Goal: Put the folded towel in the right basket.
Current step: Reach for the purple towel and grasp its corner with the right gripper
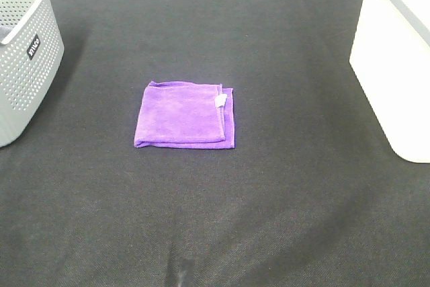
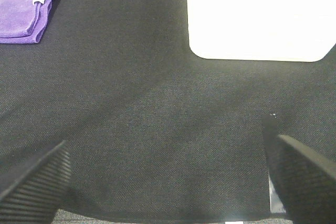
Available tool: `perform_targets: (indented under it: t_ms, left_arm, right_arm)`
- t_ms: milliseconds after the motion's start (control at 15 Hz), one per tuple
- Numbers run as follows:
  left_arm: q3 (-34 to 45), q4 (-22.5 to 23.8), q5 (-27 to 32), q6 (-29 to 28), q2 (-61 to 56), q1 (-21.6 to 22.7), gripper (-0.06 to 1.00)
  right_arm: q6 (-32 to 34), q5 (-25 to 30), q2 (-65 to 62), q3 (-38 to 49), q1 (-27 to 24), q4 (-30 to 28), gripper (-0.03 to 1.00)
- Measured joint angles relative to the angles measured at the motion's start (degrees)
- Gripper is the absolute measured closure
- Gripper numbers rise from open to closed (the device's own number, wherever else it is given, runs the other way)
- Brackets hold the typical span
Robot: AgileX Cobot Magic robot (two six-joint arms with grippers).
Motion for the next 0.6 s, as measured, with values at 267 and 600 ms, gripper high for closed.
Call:
perform_targets:
  t_ms: [267, 600]
  left_arm:
    - [0.00, 0.00, 0.00, 0.00, 0.00, 0.00, -0.04]
    - [0.00, 0.00, 0.00, 0.00, 0.00, 0.00, -0.04]
  right_arm:
    - [0.00, 0.00, 0.00, 0.00, 0.00, 0.00, -0.01]
    - [0.00, 0.00, 0.00, 0.00, 0.00, 0.00, -0.01]
